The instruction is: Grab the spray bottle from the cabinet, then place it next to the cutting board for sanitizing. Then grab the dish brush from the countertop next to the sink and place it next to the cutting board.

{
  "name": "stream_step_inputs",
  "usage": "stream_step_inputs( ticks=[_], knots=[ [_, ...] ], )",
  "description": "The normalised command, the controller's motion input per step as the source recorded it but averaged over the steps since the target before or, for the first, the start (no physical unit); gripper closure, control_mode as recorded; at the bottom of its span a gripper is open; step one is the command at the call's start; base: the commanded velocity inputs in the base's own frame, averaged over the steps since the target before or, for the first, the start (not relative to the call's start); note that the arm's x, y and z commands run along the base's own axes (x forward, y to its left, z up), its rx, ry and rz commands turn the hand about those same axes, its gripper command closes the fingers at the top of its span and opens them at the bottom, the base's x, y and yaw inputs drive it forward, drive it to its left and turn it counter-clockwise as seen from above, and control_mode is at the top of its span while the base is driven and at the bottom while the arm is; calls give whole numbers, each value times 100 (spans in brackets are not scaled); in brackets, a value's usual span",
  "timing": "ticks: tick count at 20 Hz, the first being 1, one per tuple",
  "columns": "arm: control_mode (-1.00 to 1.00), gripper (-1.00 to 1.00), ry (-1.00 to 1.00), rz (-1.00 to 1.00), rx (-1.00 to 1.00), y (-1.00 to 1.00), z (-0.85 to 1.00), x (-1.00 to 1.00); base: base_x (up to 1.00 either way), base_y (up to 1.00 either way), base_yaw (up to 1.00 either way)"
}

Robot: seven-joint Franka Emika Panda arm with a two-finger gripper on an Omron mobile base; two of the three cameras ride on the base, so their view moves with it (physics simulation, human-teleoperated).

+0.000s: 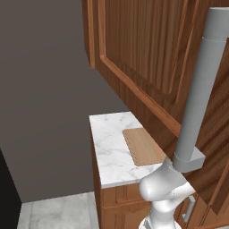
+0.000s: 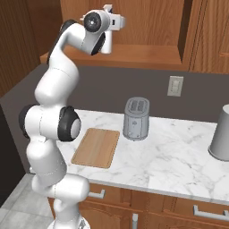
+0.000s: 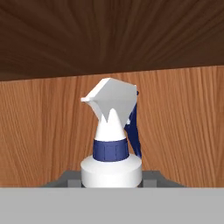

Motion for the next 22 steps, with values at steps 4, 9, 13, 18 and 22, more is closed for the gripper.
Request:
stream_step_inputs(
  ticks=[4, 9, 13, 18, 22],
  knots=[
    [-100, 100, -1, 0, 0, 1, 0, -44, 0, 0, 0],
    [-100, 100, -2, 0, 0, 0, 0, -63, 0, 0, 0],
    [-100, 100, -6, 0, 0, 0, 0, -72, 0, 0, 0],
    [-100, 100, -8, 0, 0, 0, -2, -90, 0, 0, 0],
    [-100, 100, 0, 3, 0, -2, -12, -100, 0, 0, 0]
  ],
)
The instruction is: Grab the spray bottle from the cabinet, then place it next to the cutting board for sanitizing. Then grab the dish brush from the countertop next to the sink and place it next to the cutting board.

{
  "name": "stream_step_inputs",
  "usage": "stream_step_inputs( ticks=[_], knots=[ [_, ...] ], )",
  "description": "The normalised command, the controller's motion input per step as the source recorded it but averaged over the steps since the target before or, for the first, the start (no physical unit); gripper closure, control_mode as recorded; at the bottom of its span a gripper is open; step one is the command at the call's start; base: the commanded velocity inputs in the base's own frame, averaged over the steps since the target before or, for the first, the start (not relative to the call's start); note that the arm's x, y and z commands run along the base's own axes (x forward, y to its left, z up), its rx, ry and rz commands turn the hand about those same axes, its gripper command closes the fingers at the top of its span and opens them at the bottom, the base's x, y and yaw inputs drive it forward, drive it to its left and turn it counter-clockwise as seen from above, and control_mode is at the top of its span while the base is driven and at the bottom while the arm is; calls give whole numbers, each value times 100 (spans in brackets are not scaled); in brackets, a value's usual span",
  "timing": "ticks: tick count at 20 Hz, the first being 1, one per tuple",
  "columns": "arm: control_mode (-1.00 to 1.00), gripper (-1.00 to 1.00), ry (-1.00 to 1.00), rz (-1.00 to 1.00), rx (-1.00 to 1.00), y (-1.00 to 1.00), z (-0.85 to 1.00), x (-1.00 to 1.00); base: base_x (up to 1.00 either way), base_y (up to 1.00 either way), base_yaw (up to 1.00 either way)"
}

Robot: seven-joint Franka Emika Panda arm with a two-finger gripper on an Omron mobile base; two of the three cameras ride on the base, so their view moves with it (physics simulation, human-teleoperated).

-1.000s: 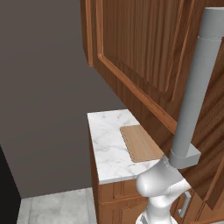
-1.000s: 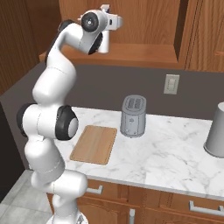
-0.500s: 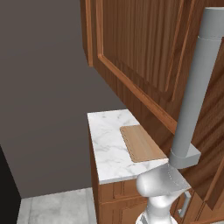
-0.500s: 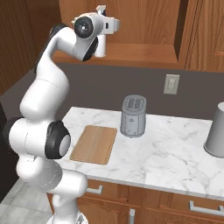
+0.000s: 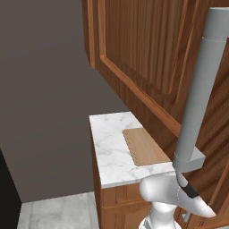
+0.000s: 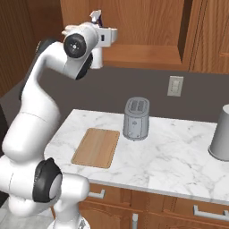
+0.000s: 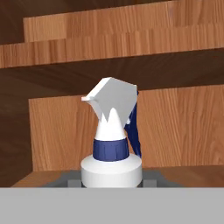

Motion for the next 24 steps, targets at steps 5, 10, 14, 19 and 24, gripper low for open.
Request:
stream_step_inputs(
  ticks=[5, 10, 14, 19, 24],
  knots=[
    [-100, 100, 0, 4, 0, -23, -1, -100, 0, 0, 0],
    [-100, 100, 3, 5, -3, -23, -5, -88, 0, 0, 0],
    [-100, 100, 5, 22, -6, -19, -45, -41, 0, 0, 0],
    [-100, 100, 0, 33, -3, -23, -53, -22, 0, 0, 0],
    [-100, 100, -1, 33, 3, -16, -77, -13, 0, 0, 0]
  ],
)
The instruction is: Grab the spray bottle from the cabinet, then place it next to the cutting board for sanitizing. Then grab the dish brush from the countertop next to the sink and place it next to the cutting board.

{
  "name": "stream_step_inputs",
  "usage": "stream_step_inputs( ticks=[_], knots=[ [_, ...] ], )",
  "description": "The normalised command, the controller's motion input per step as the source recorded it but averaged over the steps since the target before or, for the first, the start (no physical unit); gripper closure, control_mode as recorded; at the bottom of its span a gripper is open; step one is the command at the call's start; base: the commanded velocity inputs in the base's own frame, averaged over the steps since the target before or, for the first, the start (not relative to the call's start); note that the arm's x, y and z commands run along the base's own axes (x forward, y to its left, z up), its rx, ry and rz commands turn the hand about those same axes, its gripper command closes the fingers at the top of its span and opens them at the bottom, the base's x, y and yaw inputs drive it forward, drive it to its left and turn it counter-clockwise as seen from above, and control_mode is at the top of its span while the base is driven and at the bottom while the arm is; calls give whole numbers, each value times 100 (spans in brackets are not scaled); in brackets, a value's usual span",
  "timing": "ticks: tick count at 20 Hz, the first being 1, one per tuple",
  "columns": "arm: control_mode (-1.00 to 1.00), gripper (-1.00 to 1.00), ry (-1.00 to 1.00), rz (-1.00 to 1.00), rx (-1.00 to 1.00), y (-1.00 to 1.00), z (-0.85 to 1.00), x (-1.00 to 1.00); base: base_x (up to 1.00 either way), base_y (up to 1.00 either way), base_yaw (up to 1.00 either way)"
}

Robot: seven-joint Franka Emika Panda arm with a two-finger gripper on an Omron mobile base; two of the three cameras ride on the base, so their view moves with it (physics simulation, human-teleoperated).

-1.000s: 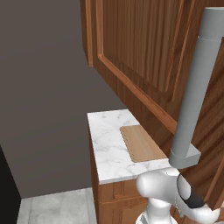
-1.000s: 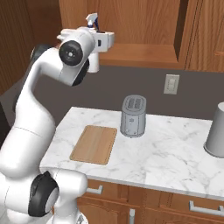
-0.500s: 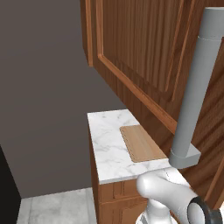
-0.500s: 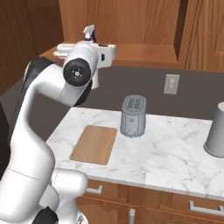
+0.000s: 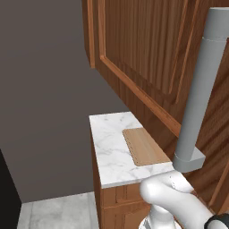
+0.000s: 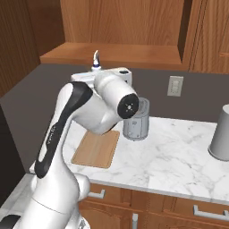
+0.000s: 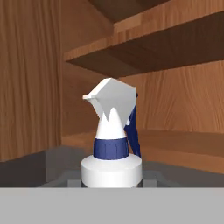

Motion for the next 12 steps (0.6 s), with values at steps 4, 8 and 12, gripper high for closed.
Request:
stream_step_inputs(
  ticks=[4, 8, 12],
  knots=[
    [-100, 100, 0, 37, 0, -18, -89, -1, 0, 0, 0],
    [-100, 100, 0, 36, 0, -20, -75, 0, 0, 0, 0],
    [-100, 100, 0, 29, -1, -18, -52, 0, 0, 0, 0]
  ],
)
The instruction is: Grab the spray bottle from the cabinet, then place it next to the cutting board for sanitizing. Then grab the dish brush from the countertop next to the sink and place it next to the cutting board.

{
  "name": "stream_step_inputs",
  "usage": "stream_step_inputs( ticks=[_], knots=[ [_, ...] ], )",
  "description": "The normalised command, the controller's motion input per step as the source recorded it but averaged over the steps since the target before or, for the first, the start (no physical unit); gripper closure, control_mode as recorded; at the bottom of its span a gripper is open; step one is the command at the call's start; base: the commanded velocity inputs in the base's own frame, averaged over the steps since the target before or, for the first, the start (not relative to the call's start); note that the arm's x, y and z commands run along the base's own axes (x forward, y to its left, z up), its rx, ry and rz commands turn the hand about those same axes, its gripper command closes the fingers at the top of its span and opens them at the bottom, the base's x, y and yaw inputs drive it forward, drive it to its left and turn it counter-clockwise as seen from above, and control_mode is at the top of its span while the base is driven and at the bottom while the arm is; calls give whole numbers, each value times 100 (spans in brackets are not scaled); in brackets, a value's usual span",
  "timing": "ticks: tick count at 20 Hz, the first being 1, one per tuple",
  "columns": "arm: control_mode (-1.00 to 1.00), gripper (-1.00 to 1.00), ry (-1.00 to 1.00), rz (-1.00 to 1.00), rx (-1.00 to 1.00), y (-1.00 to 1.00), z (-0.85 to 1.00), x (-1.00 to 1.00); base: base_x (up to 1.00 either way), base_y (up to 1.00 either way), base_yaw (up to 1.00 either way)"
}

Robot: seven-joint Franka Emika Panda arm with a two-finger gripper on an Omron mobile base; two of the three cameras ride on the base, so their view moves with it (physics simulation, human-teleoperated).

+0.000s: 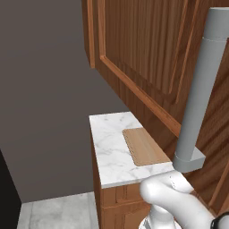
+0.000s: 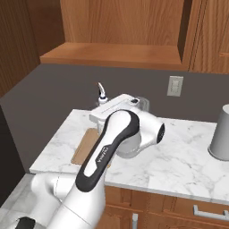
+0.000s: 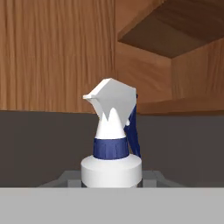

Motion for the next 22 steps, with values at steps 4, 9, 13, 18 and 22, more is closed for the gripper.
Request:
stream_step_inputs(
  ticks=[4, 9, 13, 18, 22],
  knots=[
    [-100, 100, -4, 28, 0, -25, -41, 0, 0, 0, 0],
    [-100, 100, -10, 24, 0, -23, -40, 0, 0, 0, 0],
    [-100, 100, -15, 17, -1, -13, -40, 0, 0, 0, 0],
    [-100, 100, -10, 12, -4, -4, -44, 8, 0, 0, 0],
    [-100, 100, -2, 8, -4, -1, -41, 2, 0, 0, 0]
  ],
)
